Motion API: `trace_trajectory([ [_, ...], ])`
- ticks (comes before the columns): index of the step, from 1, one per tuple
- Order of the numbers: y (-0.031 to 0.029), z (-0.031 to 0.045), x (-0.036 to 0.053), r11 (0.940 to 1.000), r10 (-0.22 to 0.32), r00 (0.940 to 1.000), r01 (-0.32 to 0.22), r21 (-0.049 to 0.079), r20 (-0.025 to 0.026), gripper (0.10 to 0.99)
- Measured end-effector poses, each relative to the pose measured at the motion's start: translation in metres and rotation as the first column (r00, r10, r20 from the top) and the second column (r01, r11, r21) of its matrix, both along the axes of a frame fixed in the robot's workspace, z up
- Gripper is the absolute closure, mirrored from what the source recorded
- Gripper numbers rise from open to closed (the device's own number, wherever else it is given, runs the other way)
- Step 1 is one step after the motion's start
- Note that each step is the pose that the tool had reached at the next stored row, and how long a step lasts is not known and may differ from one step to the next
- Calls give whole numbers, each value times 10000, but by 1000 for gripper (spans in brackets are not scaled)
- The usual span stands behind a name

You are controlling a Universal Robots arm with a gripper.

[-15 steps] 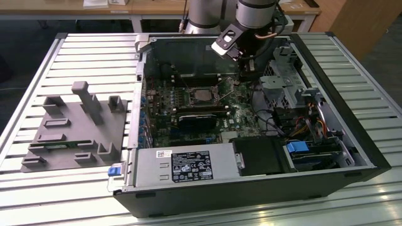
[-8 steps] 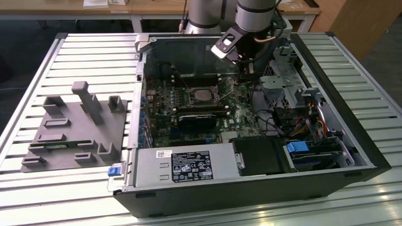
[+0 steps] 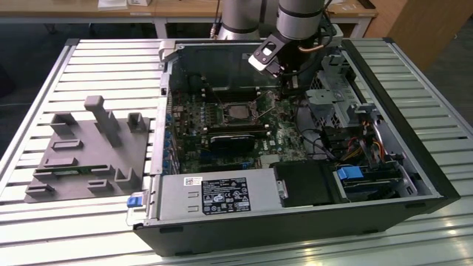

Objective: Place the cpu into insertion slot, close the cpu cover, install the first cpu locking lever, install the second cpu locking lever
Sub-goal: 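Close the cpu cover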

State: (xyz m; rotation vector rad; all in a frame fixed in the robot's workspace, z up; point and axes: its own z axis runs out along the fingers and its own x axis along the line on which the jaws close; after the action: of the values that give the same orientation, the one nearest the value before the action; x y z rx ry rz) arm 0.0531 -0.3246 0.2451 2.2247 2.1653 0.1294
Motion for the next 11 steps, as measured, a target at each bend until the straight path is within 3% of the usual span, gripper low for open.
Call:
trace_trajectory([
  [2, 0, 0, 0, 10000, -1, 10000, 1, 0, -20, 980],
  [4, 0, -1, 3, 10000, 0, 9998, 0, 1, -200, 980],
  [6, 0, -1, 7, 10000, -1, 9991, 1, 0, -425, 980],
  [8, 0, -3, 13, 10000, 0, 9976, 0, -1, -695, 980],
  [9, 0, -4, 18, 10000, -1, 9954, 0, -4, -953, 980],
  [10, 0, -4, 19, 10000, -1, 9943, 0, -6, -1064, 980],
  [11, 0, -4, 19, 10000, 0, 9940, 0, -7, -1095, 980],
])
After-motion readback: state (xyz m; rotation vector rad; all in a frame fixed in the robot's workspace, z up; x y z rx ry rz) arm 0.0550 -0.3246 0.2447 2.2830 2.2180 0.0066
